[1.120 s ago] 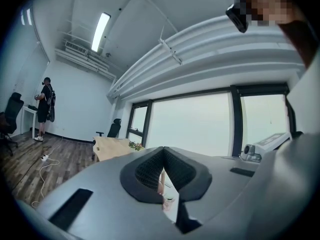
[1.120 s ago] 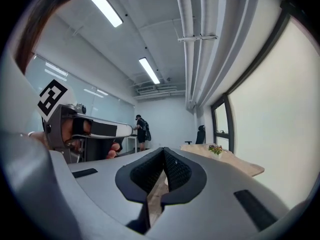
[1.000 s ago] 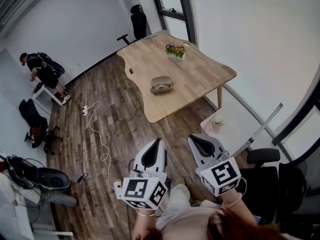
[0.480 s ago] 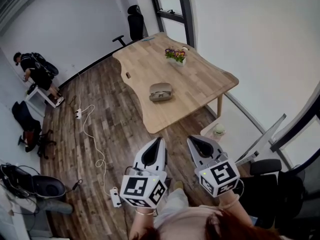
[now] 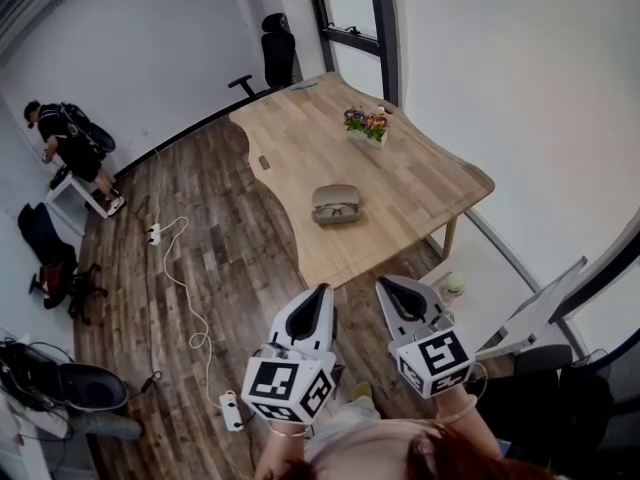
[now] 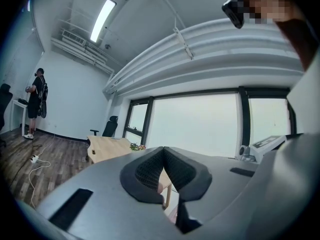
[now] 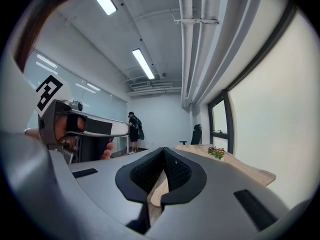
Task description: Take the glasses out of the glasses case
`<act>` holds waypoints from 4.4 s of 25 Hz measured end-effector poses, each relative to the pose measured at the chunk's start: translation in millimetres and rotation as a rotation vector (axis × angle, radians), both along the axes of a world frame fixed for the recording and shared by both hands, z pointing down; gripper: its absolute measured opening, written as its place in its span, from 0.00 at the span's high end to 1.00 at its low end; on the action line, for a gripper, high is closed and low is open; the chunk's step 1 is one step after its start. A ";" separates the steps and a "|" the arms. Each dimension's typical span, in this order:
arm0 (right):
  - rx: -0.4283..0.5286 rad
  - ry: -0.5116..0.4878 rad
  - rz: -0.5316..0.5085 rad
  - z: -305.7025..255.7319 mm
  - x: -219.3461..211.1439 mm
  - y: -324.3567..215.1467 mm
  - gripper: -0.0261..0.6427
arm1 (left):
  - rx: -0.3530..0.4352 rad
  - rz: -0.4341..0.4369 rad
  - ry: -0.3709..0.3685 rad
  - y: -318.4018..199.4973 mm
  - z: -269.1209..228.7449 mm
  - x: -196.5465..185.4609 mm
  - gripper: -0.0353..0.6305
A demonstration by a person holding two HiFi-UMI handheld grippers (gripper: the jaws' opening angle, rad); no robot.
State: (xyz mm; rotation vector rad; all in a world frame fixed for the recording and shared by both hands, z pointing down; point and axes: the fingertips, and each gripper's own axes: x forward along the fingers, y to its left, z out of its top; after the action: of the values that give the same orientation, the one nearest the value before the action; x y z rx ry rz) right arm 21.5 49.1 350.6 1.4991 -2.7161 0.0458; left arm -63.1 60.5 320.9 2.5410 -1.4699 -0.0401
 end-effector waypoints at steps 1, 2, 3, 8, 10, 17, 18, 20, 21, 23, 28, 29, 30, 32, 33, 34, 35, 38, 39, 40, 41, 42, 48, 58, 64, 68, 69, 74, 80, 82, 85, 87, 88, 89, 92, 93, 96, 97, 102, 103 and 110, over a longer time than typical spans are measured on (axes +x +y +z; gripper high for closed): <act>0.008 0.000 0.003 0.1 -3.2 -6.3 0.96 | -0.003 0.001 0.000 -5.7 1.4 -4.3 0.94; 0.014 -0.001 0.008 -0.1 -6.1 -12.5 0.96 | -0.005 0.003 0.001 -11.5 2.8 -8.3 0.94; 0.017 -0.003 0.013 -0.4 -8.7 -18.8 0.96 | -0.008 0.005 0.001 -17.4 4.4 -12.1 0.94; 0.018 -0.062 0.024 -4.1 -22.7 -49.2 0.96 | -0.015 0.020 0.007 -46.3 8.6 -30.0 0.94; 0.008 -0.079 0.026 -3.7 -28.3 -57.9 0.96 | -0.022 0.033 0.010 -54.7 11.1 -35.2 0.94; 0.003 -0.129 -0.001 -6.7 -45.7 -79.4 0.96 | -0.035 0.057 0.030 -81.4 22.4 -49.3 0.94; 0.004 -0.126 -0.004 -6.7 -47.1 -82.2 0.96 | -0.037 0.059 0.032 -85.0 24.0 -49.8 0.94; -0.002 -0.124 -0.003 -5.7 -48.4 -87.4 0.96 | -0.042 0.064 0.033 -90.9 26.4 -49.9 0.94; -0.008 -0.122 0.004 -4.4 -48.3 -89.7 0.96 | -0.046 0.068 0.035 -92.9 27.3 -49.8 0.94; -0.025 -0.116 0.022 0.1 -48.0 -94.8 0.96 | -0.054 0.075 0.036 -96.9 29.9 -49.7 0.94; -0.037 -0.109 0.041 14.6 -42.1 -120.6 0.96 | -0.061 0.078 0.032 -119.4 40.5 -44.6 0.94; -0.038 -0.112 0.041 16.9 -40.2 -126.6 0.96 | -0.060 0.077 0.031 -125.0 42.0 -43.5 0.94; -0.039 -0.115 0.041 18.7 -38.8 -132.3 0.96 | -0.061 0.077 0.031 -130.6 43.1 -42.8 0.94; -0.040 -0.114 0.044 21.2 -37.0 -143.1 0.96 | -0.064 0.077 0.029 -141.6 44.7 -42.4 0.94; -0.040 -0.109 0.048 22.2 -36.4 -148.4 0.96 | -0.066 0.077 0.027 -147.3 45.3 -42.3 0.94; -0.043 -0.104 0.051 23.5 -35.8 -153.7 0.96 | -0.069 0.078 0.025 -153.1 46.0 -42.1 0.94; -0.048 -0.100 0.053 24.9 -35.2 -159.3 0.96 | -0.071 0.078 0.024 -159.3 46.7 -41.7 0.94; -0.061 -0.091 0.052 30.0 -33.4 -178.6 0.96 | -0.078 0.077 0.021 -179.2 49.6 -38.8 0.94; -0.066 -0.087 0.049 32.1 -33.0 -185.4 0.96 | -0.081 0.078 0.020 -185.5 50.9 -37.3 0.94; -0.071 -0.083 0.045 34.4 -32.7 -191.9 0.96 | -0.083 0.078 0.020 -191.5 52.4 -35.8 0.94; -0.076 -0.078 0.041 36.7 -32.4 -198.4 0.96 | -0.085 0.079 0.019 -197.4 53.9 -34.4 0.94; -0.081 -0.072 0.037 38.9 -32.1 -205.0 0.96 | -0.086 0.078 0.018 -203.5 55.3 -33.2 0.94; -0.104 -0.042 0.016 45.9 -31.6 -241.2 0.96 | -0.108 0.097 0.003 -236.6 62.7 -26.8 0.94; -0.146 0.030 -0.039 61.9 -31.6 -293.2 0.96 | -0.148 0.070 0.016 -278.6 75.5 -22.0 0.94; -0.166 0.085 -0.085 77.6 -34.4 -320.3 0.96 | -0.160 0.038 0.008 -299.2 86.1 -25.5 0.94; -0.184 0.136 -0.126 91.1 -35.4 -335.5 0.96 | -0.168 0.018 0.005 -308.5 92.3 -25.5 0.94; -0.189 0.149 -0.138 94.5 -36.3 -338.6 0.96 | -0.171 0.014 0.004 -310.2 93.7 -25.6 0.94; -0.215 0.209 -0.210 113.7 -42.1 -352.8 0.96 | -0.182 -0.009 0.007 -322.1 101.1 -27.0 0.94; -0.250 0.296 -0.306 142.0 -51.3 -361.6 0.96 | -0.196 -0.033 0.005 -334.4 110.7 -31.0 0.94; -0.257 0.323 -0.331 151.3 -54.3 -365.7 0.96 | -0.201 -0.035 -0.001 -338.3 114.4 -31.6 0.94; -0.275 0.363 -0.369 165.5 -57.8 -371.8 0.91 | -0.204 -0.038 -0.006 -344.9 117.9 -31.5 0.94; -0.283 0.387 -0.390 173.6 -60.0 -376.1 0.86 | -0.204 -0.043 -0.007 -350.0 119.0 -32.0 0.94; -0.286 0.398 -0.399 177.4 -61.2 -378.1 0.87 | -0.204 -0.045 -0.008 -352.6 119.7 -32.5 0.94; -0.290 0.408 -0.408 181.3 -62.4 -379.7 0.86 | -0.204 -0.047 -0.009 -354.9 120.4 -32.8 0.94; -0.300 0.441 -0.438 193.3 -64.8 -383.7 0.86 | -0.202 -0.054 -0.011 -360.9 122.3 -33.2 0.94; -0.302 0.454 -0.450 197.3 -65.3 -384.8 0.86 | -0.202 -0.056 -0.011 -363.0 122.9 -33.3 0.94; -0.311 0.486 -0.487 208.6 -67.6 -387.1 0.85 | -0.206 -0.065 -0.017 -369.0 126.2 -35.2 0.94; -0.314 0.493 -0.497 212.5 -68.1 -388.0 0.85 | -0.207 -0.068 -0.019 -370.9 127.5 -36.1 0.94; -0.328 0.529 -0.540 231.8 -70.9 -392.5 0.85 | -0.215 -0.083 -0.012 -379.5 133.9 -40.6 0.94; -0.333 0.533 -0.550 234.9 -71.6 -392.8 0.85 | -0.218 -0.086 -0.011 -381.1 135.1 -41.1 0.94; -0.371 0.590 -0.595 258.6 -73.1 -397.1 0.85 | -0.230 -0.105 -0.005 -392.4 140.6 -45.9 0.94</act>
State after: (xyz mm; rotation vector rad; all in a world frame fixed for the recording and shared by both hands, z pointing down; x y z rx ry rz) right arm -51.6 -348.0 609.1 0.4708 -2.3628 0.0689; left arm -109.0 -331.9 461.4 2.2828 -1.5132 0.1129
